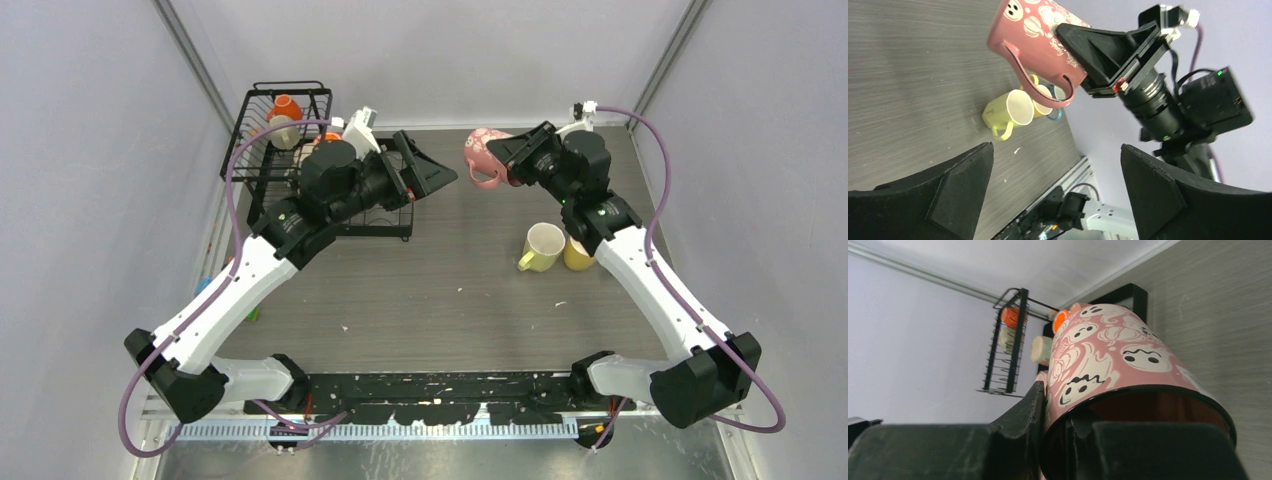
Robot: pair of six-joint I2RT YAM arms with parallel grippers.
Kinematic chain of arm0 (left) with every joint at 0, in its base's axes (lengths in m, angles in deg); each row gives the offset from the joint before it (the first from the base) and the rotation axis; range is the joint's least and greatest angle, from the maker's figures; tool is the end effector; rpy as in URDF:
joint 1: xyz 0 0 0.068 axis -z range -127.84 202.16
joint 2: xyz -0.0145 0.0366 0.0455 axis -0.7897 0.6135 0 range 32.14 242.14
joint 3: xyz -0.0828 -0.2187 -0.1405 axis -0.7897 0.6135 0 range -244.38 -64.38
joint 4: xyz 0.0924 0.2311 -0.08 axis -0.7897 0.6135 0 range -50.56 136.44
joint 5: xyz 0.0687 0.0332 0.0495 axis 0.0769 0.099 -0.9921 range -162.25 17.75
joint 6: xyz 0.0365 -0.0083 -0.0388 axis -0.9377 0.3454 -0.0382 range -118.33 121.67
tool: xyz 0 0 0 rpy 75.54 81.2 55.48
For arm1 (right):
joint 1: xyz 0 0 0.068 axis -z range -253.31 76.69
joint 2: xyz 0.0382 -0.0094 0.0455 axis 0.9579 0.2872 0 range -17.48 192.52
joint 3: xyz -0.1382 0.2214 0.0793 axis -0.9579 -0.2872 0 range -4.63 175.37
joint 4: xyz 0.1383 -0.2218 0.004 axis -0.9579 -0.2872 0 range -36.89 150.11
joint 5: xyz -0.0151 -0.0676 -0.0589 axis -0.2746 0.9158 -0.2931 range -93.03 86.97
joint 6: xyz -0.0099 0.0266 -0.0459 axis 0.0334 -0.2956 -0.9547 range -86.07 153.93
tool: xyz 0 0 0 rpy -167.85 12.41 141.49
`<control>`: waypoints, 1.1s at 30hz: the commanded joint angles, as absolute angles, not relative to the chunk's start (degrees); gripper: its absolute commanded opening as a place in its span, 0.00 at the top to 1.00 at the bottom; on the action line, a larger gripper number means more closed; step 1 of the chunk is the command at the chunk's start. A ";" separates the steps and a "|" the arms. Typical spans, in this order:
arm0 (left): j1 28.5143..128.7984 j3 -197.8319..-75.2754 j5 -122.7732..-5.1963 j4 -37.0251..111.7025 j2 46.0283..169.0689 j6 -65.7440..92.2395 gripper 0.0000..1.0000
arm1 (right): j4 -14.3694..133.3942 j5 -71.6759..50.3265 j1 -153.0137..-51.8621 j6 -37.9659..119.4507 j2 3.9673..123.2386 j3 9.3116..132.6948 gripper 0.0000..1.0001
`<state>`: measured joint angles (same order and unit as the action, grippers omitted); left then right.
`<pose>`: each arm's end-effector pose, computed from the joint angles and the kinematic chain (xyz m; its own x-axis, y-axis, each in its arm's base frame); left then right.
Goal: Unload the cups from the dish rack
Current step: Place the cup at the center of the board.
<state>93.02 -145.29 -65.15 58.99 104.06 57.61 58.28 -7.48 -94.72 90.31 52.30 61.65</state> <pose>0.2075 -0.1853 0.4419 -0.6916 -0.4888 -0.5317 0.3002 0.4751 -0.8272 0.2652 0.1070 0.3959 -0.4108 0.7307 -0.5453 -0.1694 0.5265 0.8331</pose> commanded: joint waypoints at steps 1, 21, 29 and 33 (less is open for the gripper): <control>93.21 -144.14 -65.31 62.70 100.32 51.01 0.00 | 45.64 -7.17 -95.08 83.21 49.42 72.68 0.99; 93.38 -134.07 -69.27 75.13 87.63 41.43 0.00 | 5.50 -3.78 -104.02 64.38 69.59 91.45 0.99; 93.38 -133.17 -68.80 75.53 87.17 41.13 0.00 | 2.69 -1.20 -106.51 61.26 75.67 91.05 0.99; 93.42 -132.27 -68.15 75.04 87.20 41.39 0.00 | 2.66 0.15 -106.53 60.41 78.05 90.20 0.99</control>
<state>93.08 -132.98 -68.34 75.67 87.74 42.44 1.21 -2.76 -106.33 62.66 77.81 87.14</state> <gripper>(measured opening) 0.996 0.205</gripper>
